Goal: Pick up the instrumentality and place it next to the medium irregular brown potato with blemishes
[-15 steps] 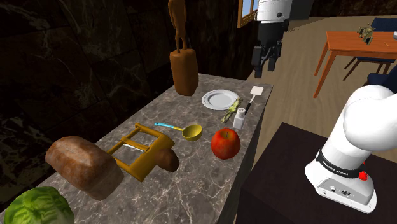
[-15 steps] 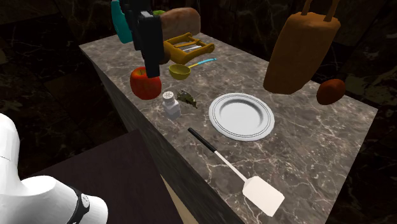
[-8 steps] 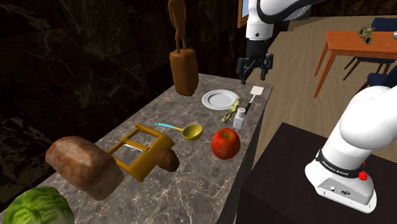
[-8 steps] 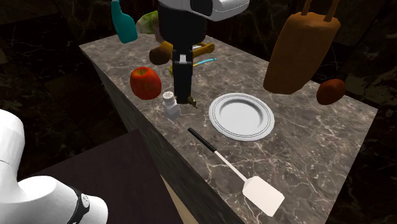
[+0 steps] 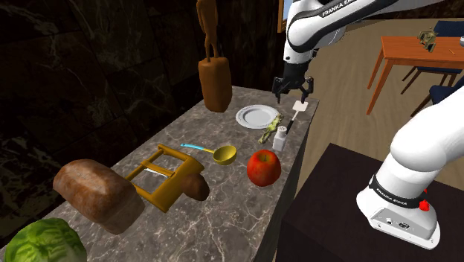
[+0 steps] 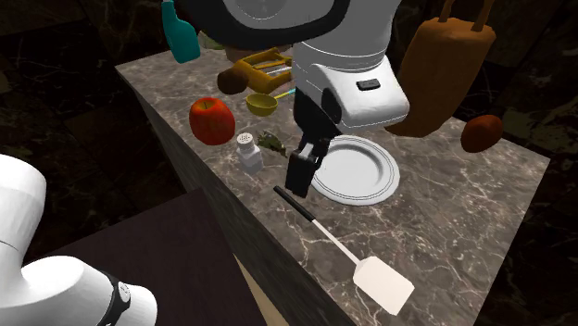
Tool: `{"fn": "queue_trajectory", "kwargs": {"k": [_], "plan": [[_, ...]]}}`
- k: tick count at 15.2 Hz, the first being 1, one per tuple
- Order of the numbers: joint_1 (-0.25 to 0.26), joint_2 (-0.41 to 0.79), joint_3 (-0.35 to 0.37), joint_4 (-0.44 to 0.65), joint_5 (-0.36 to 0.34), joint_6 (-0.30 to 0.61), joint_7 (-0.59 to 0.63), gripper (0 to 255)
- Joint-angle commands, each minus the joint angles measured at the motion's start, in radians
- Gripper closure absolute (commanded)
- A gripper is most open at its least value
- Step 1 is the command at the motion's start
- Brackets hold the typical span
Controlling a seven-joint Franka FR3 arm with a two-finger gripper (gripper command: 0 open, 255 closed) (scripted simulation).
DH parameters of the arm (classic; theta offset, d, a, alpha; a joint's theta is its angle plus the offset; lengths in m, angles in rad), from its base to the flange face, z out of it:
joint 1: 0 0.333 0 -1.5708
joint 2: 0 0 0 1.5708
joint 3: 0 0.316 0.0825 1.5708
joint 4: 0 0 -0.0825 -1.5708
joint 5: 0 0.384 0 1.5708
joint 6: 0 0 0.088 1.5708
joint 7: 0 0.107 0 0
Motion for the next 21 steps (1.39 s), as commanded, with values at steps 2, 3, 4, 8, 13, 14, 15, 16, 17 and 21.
{"fn": "queue_trajectory", "kwargs": {"k": [2,3,4,8,13,14,15,16,17,21], "plan": [[-0.057,0.048,-0.008,-0.024,-0.011,0.078,0.126,0],[-0.074,0.067,-0.01,-0.03,-0.015,0.104,0.167,0],[-0.092,0.086,-0.013,-0.037,-0.018,0.13,0.208,0],[-0.118,0.128,-0.017,-0.062,-0.023,0.2,0.271,0],[-0.115,0.172,-0.014,-0.096,-0.019,0.277,0.269,0],[-0.115,0.177,-0.013,-0.099,-0.018,0.286,0.269,0],[-0.115,0.177,-0.013,-0.099,-0.018,0.286,0.269,0],[-0.115,0.177,-0.013,-0.099,-0.018,0.286,0.269,0],[-0.115,0.177,-0.013,-0.099,-0.018,0.286,0.269,0],[-0.115,0.177,-0.013,-0.099,-0.018,0.286,0.269,0]]}}
